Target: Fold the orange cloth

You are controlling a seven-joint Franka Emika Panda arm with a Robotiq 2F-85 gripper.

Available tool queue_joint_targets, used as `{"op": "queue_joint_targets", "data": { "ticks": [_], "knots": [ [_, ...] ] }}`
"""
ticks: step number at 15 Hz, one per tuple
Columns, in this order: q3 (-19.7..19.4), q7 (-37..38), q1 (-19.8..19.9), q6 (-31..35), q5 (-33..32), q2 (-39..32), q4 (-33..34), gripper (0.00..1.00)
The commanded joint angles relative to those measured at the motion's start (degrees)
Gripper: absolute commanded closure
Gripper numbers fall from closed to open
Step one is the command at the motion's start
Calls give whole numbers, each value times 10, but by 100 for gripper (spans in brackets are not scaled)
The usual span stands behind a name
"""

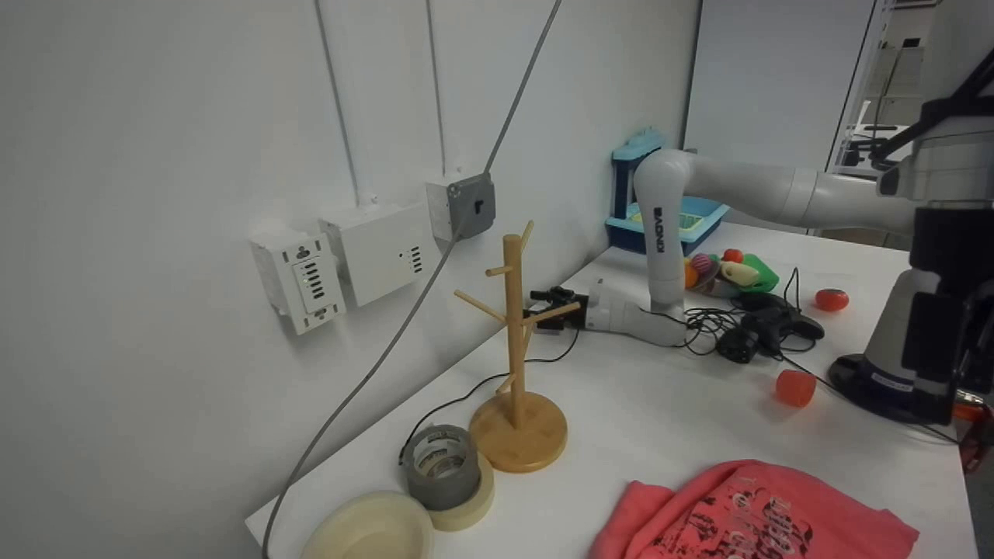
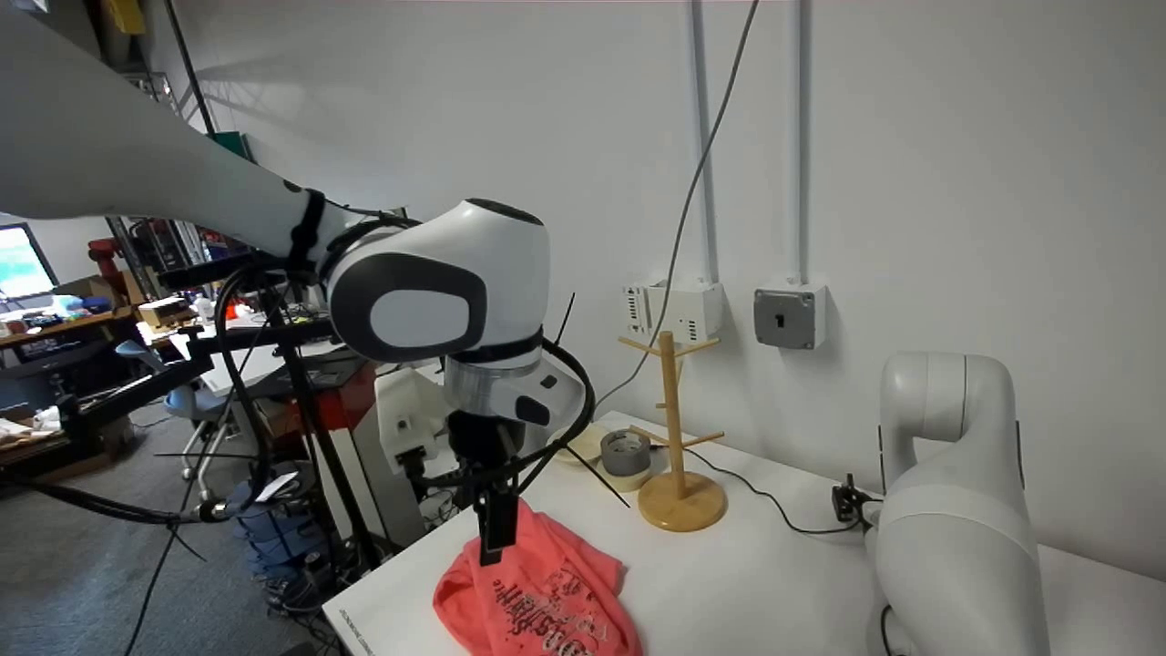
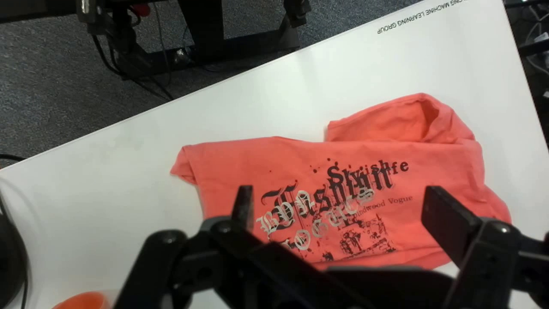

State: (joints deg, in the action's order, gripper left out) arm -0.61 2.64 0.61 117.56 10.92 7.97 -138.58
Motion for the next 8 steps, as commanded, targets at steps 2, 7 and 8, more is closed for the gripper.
{"op": "queue_joint_targets", "data": {
  "ticks": [2, 7, 8],
  "knots": [
    [2, 4, -3, 2, 0, -2, 0, 0],
    [26, 6, -25, 24, 15, -17, 1, 0],
    [32, 5, -30, 32, 15, -21, 0, 0]
  ]
}}
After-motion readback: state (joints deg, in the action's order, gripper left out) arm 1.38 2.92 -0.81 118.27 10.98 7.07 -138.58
